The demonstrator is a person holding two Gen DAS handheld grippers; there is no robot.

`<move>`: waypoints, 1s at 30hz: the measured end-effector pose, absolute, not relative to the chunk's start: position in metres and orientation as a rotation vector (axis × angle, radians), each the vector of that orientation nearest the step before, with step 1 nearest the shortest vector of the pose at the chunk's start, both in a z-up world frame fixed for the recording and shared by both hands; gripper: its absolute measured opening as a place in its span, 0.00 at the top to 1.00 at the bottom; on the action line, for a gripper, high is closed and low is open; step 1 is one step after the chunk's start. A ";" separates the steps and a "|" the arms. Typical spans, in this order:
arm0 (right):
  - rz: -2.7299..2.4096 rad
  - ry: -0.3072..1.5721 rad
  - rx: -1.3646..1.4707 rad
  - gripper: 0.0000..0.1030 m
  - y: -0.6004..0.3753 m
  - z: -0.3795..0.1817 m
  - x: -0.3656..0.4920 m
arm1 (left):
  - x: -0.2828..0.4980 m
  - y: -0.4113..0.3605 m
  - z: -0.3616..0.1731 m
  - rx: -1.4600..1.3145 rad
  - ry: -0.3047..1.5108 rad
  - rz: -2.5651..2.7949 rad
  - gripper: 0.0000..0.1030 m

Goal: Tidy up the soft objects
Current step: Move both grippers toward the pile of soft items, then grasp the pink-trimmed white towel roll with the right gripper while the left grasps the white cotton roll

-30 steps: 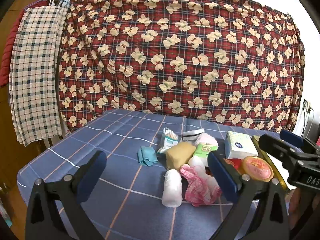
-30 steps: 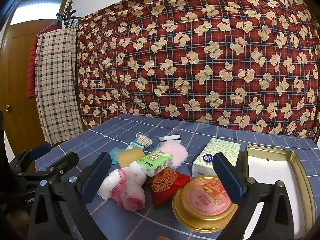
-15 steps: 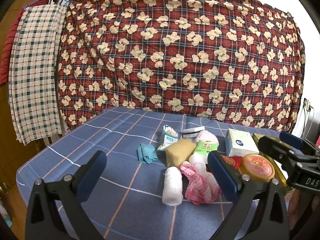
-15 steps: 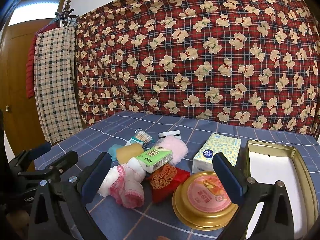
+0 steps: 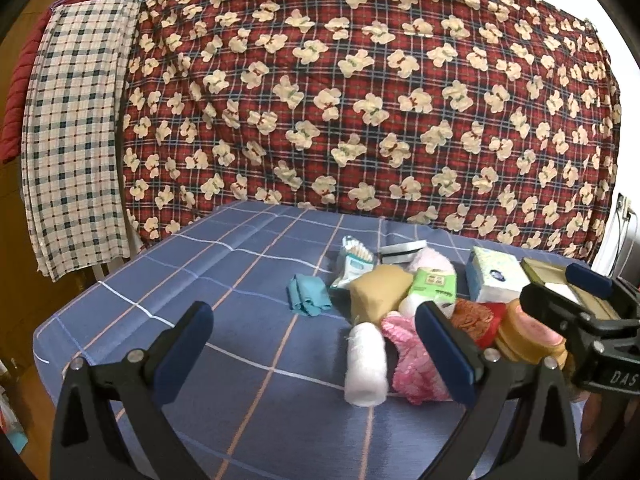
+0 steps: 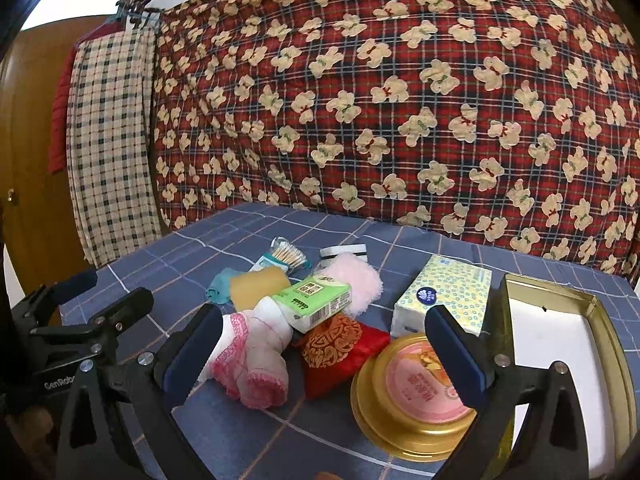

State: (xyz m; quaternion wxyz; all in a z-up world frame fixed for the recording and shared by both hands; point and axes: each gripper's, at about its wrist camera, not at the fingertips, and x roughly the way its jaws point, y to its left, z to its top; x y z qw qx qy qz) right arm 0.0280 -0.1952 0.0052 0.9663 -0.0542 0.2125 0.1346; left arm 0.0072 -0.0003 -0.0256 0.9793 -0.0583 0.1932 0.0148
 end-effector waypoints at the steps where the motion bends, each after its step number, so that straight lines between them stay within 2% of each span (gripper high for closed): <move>1: 0.273 0.433 -0.115 0.01 -0.194 0.004 0.029 | 0.009 0.002 -0.027 -0.118 0.395 0.035 0.01; 15: 0.330 0.497 -0.244 0.02 -0.152 -0.024 0.047 | 0.025 0.040 -0.047 -0.153 0.472 0.122 0.01; 16: 0.341 0.503 -0.247 0.04 -0.149 -0.026 0.049 | 0.025 0.043 -0.049 -0.156 0.474 0.128 0.01; 18: 0.368 0.537 -0.248 0.18 -0.145 -0.031 0.055 | 0.025 0.048 -0.050 -0.160 0.477 0.139 0.01; 23: 0.391 0.630 -0.264 0.24 -0.136 -0.046 0.071 | 0.027 0.052 -0.054 -0.162 0.489 0.138 0.01; 28: 0.399 0.737 -0.300 0.39 -0.128 -0.060 0.086 | 0.029 0.050 -0.057 -0.165 0.498 0.124 0.01; 30: 0.413 0.783 -0.293 0.48 -0.129 -0.065 0.093 | 0.030 0.046 -0.057 -0.161 0.502 0.113 0.01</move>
